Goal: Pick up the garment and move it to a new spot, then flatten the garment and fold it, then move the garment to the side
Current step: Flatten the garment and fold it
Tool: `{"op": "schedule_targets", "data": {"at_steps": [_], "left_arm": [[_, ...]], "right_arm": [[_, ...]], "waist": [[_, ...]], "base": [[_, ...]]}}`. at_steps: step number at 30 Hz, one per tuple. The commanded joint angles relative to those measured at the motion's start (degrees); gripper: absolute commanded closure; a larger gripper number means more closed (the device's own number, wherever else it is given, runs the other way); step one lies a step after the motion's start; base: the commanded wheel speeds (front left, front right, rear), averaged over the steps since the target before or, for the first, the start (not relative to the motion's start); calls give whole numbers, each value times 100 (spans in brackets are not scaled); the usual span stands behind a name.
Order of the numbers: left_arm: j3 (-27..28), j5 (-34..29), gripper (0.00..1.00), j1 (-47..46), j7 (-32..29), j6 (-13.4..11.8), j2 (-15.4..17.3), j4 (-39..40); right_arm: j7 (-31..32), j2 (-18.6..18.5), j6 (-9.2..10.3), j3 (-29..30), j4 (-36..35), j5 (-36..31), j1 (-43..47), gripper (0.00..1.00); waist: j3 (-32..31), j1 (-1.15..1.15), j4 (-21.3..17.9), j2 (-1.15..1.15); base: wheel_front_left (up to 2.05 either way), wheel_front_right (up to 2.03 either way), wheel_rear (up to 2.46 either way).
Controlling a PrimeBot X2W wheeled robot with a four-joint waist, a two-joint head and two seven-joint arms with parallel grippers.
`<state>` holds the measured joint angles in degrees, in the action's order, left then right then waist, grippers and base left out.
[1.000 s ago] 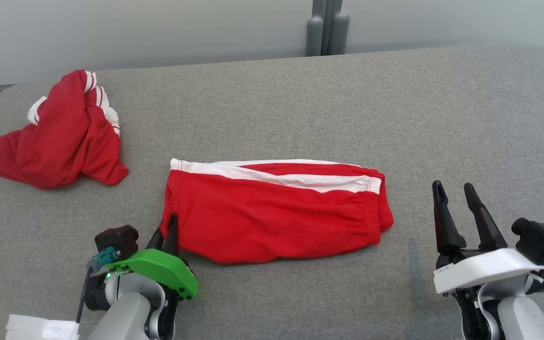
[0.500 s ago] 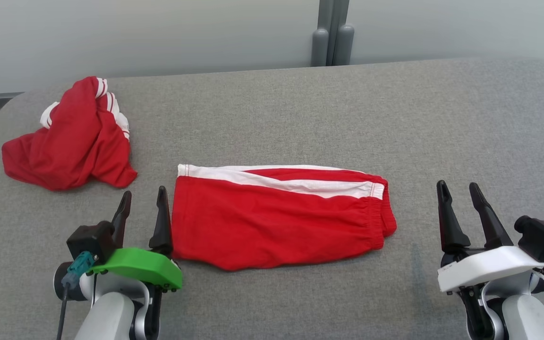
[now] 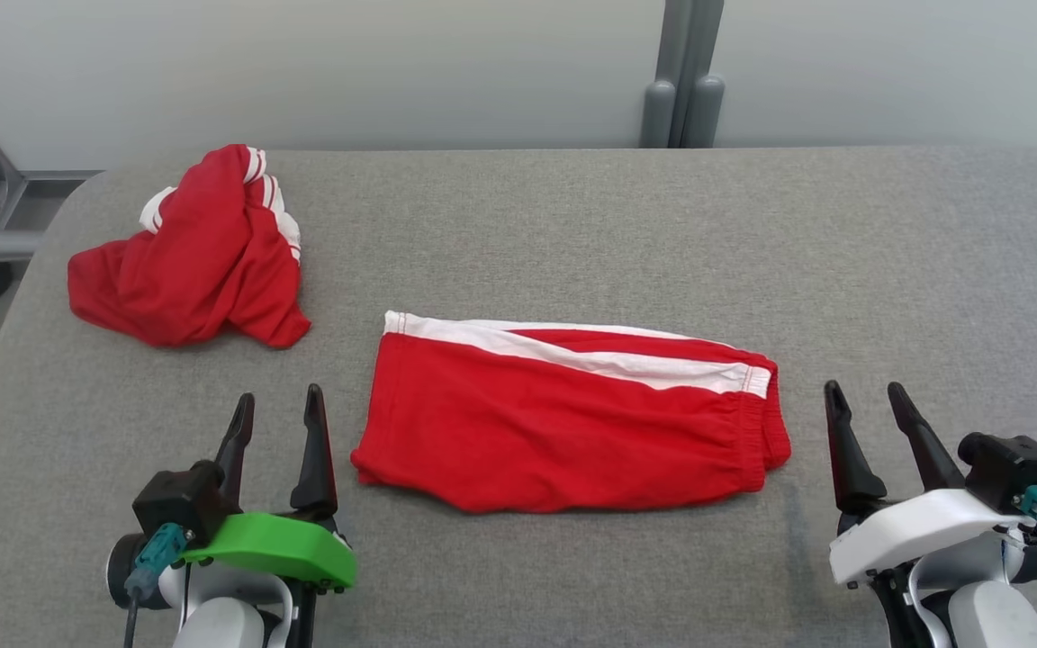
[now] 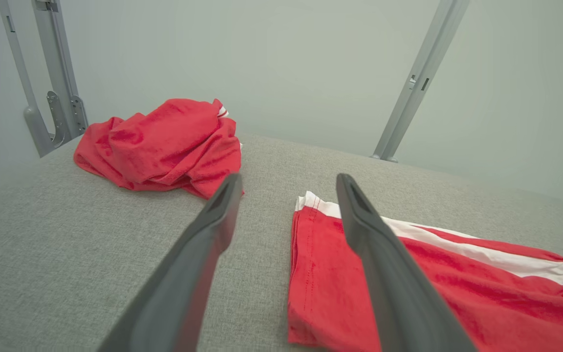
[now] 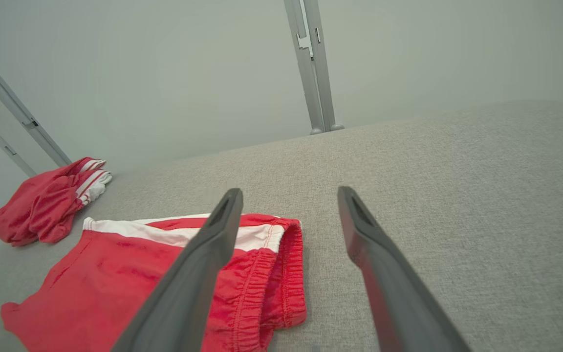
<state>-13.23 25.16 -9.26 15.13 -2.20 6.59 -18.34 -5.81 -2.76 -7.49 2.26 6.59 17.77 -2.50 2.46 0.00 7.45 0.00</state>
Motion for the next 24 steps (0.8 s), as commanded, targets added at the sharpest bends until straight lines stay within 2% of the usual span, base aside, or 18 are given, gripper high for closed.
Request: {"op": "schedule_targets", "data": {"at_steps": [1, 9, 15, 21, 24], "left_arm": [[20, -55, 0, 104, 1, 31, -31, 81], [-18, -141, 0, 129, 1, 74, -149, 242], [-19, -206, 0, 70, 1, 106, -219, 306], [-2, -235, 0, 49, 1, 107, -282, 281], [14, -236, 0, 53, 1, 114, -299, 256]], "right_arm": [[-30, -24, 0, 0, 94, -204, 46, 0], [-75, -23, 0, 90, 749, -657, -139, 0], [-33, -25, 0, 20, 1644, -720, -565, 0], [173, -24, 0, 235, 2590, -760, -1104, 0], [352, -22, 0, 255, 3011, -473, -1321, 0]], "waist": [[17, 0, 117, 0], [140, 0, 363, 0], [288, 0, 574, 0], [347, 0, 745, 0], [344, 0, 804, 0]], "base": [[0, 0, 0], [0, 0, 0], [0, 0, 0], [0, 0, 0], [0, 0, 0]]}}
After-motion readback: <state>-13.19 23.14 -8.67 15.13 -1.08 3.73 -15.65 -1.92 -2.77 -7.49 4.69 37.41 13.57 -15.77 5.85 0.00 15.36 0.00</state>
